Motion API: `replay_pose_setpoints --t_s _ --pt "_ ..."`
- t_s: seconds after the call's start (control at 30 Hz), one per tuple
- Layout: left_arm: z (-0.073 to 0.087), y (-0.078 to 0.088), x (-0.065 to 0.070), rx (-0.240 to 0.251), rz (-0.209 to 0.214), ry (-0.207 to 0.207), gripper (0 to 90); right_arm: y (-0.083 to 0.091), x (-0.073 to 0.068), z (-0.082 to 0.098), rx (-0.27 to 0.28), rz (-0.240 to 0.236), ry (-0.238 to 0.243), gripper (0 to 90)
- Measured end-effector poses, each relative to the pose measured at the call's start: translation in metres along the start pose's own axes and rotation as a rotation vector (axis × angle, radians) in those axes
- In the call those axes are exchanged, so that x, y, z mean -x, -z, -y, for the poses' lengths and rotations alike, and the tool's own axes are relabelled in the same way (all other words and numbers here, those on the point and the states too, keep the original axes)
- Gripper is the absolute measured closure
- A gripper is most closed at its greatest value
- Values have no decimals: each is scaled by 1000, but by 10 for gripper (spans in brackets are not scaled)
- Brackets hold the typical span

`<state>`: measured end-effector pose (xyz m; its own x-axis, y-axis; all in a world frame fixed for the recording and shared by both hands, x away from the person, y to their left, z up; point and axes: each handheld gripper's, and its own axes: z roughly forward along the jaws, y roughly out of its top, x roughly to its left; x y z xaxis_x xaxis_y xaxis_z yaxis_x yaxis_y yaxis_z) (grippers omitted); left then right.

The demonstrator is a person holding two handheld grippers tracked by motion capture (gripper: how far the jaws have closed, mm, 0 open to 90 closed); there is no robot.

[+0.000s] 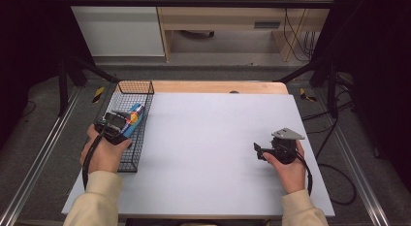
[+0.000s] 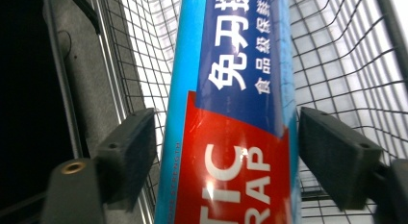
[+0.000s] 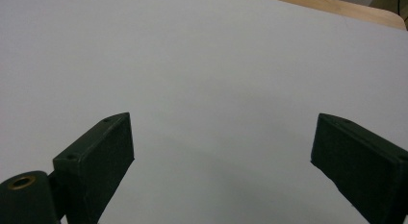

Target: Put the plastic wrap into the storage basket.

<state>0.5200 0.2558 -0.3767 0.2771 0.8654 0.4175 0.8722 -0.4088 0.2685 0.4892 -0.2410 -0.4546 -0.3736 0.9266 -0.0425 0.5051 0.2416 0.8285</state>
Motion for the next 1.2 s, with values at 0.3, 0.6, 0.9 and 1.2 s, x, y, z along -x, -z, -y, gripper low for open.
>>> replay_pose_setpoints --t_s 0.3,0.6,0.9,1.2 --pt "8 22 6 159 -13 17 85 1 1 0 7 9 4 78" --pt "-2 57 33 341 46 -45 51 4 2 -1 16 23 8 73" --pt "-17 74 70 438 132 -157 46 9 3 -1 33 42 11 56" --pt "-32 72 98 474 195 -223 48 13 5 -1 43 52 3 47"
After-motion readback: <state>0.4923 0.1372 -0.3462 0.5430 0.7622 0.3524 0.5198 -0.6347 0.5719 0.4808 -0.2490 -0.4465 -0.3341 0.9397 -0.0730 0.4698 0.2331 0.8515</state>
